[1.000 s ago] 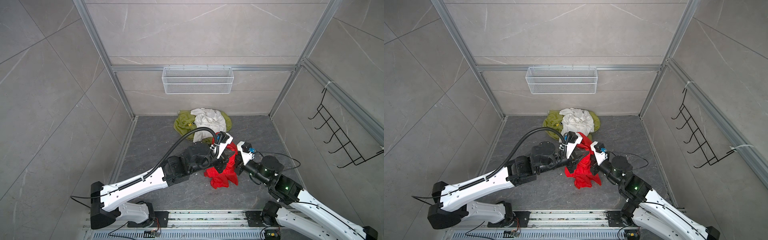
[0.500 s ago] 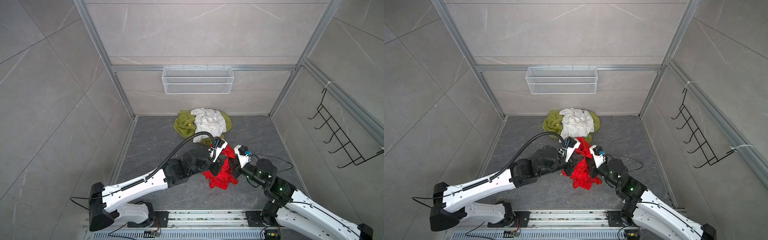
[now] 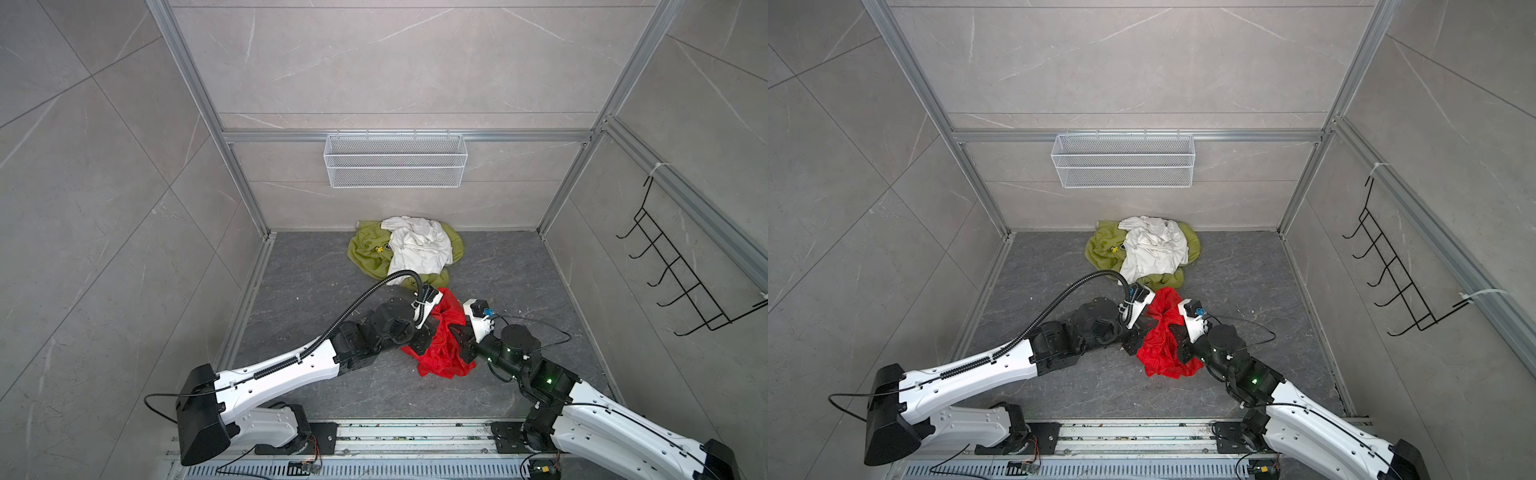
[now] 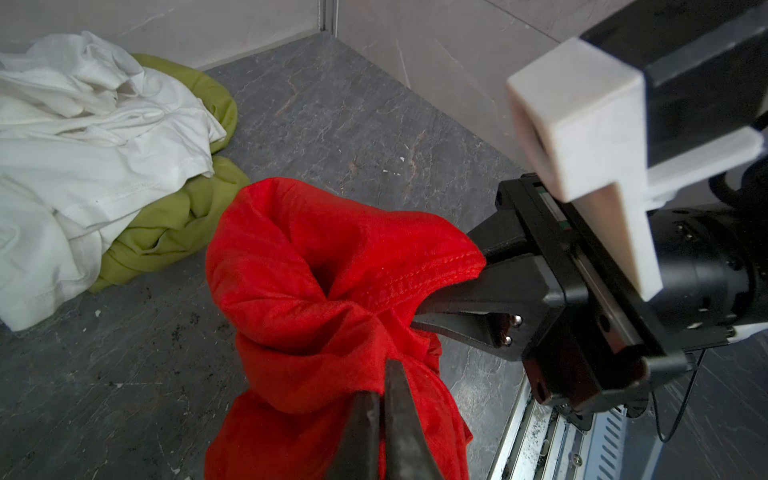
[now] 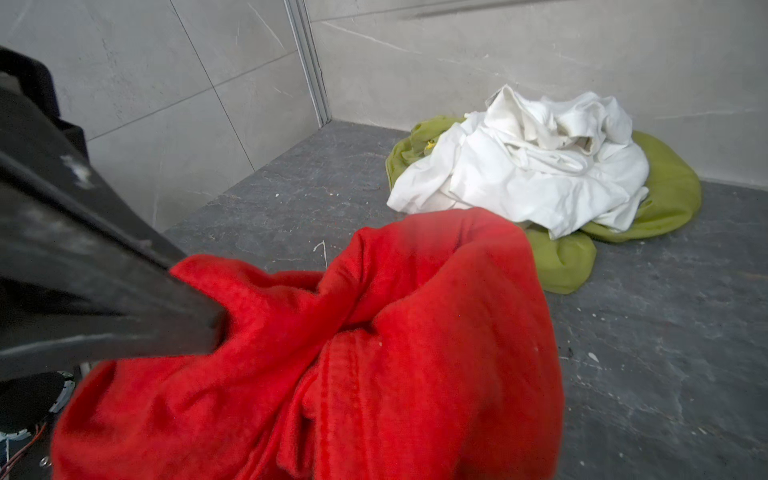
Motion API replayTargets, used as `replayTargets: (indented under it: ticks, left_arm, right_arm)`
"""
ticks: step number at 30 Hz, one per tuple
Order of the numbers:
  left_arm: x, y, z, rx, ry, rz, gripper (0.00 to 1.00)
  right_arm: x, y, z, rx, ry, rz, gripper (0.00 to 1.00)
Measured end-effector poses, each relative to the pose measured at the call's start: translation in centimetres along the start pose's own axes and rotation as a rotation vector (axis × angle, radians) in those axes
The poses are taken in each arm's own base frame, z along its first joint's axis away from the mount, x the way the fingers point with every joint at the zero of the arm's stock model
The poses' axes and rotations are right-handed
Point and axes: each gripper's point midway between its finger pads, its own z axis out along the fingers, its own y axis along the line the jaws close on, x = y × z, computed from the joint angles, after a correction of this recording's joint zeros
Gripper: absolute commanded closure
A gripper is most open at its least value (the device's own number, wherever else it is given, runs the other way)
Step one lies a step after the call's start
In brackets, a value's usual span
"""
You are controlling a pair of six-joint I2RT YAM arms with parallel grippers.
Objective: Pick out a specific cloth from the pile
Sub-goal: 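Lower the red cloth with both grippers onto the floor nearer the robot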
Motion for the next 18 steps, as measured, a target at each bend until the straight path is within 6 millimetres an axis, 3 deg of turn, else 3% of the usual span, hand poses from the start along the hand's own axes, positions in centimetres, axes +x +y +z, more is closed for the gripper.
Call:
replayTargets:
  ticks: [6, 18]
  left_arm:
    - [3.0, 1.4, 0.9, -0.015, 0.055, -0.035, 1.00]
    - [6.2, 2.8, 2.6, -0.024, 0.100, -0.090, 1.00]
  right_arm:
    - [2.0, -0.4, 0.5, 0.011, 0.035, 0.020, 1.00]
    - [4.8, -1.2, 0.8, 0.033, 0.063, 0.065, 1.00]
